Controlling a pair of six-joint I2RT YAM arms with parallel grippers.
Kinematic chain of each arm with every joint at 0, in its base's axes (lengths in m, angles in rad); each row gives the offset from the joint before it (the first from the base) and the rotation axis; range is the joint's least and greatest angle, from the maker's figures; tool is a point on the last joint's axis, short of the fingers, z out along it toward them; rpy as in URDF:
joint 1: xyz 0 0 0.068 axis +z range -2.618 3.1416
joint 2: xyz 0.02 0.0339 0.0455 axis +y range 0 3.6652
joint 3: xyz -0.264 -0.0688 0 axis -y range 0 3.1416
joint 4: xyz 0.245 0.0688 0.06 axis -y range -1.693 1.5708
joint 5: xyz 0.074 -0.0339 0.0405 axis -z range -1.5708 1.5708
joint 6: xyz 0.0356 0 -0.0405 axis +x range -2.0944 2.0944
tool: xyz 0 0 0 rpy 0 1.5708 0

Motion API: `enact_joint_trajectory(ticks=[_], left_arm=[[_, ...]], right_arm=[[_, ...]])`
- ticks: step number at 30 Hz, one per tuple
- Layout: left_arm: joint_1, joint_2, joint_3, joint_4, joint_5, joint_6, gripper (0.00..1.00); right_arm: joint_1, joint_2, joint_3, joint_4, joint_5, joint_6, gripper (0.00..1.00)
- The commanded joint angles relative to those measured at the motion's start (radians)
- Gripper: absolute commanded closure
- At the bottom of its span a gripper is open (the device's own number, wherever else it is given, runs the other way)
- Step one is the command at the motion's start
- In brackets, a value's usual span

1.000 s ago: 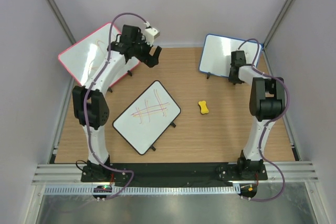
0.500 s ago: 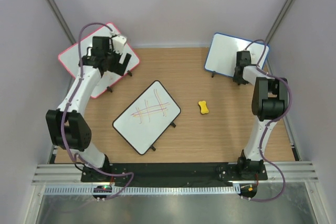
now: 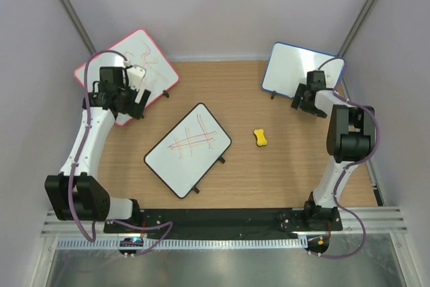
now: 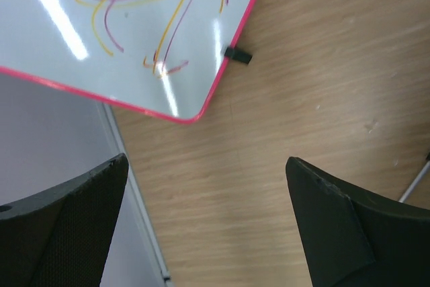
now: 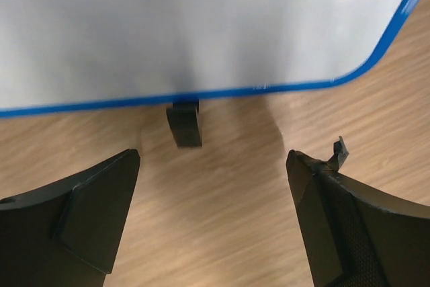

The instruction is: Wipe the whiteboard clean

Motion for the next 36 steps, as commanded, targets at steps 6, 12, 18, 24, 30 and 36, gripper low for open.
enact_joint_trajectory(ticks=[6, 12, 18, 24, 30, 36], left_arm=[[0.011, -0.171, -0.194, -0.098, -0.341, 0.081, 0.0], [0.049, -0.257, -0.39, -0.058, -0.33, 0.047, 0.0], [0.109, -0.321, -0.576, 0.244, -0.294, 0.015, 0.0], [0.189, -0.373, -0.702, 0.447, -0.17, -0.133, 0.0], [0.208, -0.418, -0.739, 0.47, -0.064, -0.211, 0.0], [0.209, -0.433, -0.744, 0.467, -0.057, -0.228, 0.0]], right_arm=[[0.022, -0.373, -0.242, 0.026, -0.138, 0.097, 0.0], [0.043, -0.787, -0.628, 0.227, -0.046, 0.16, 0.0], [0.048, -1.141, -0.847, 0.298, 0.004, 0.146, 0.0], [0.049, -1.304, -0.962, 0.309, -0.09, 0.152, 0.0], [0.049, -1.301, -0.968, 0.355, -0.136, 0.175, 0.0], [0.049, -1.303, -0.994, 0.385, -0.171, 0.189, 0.0]])
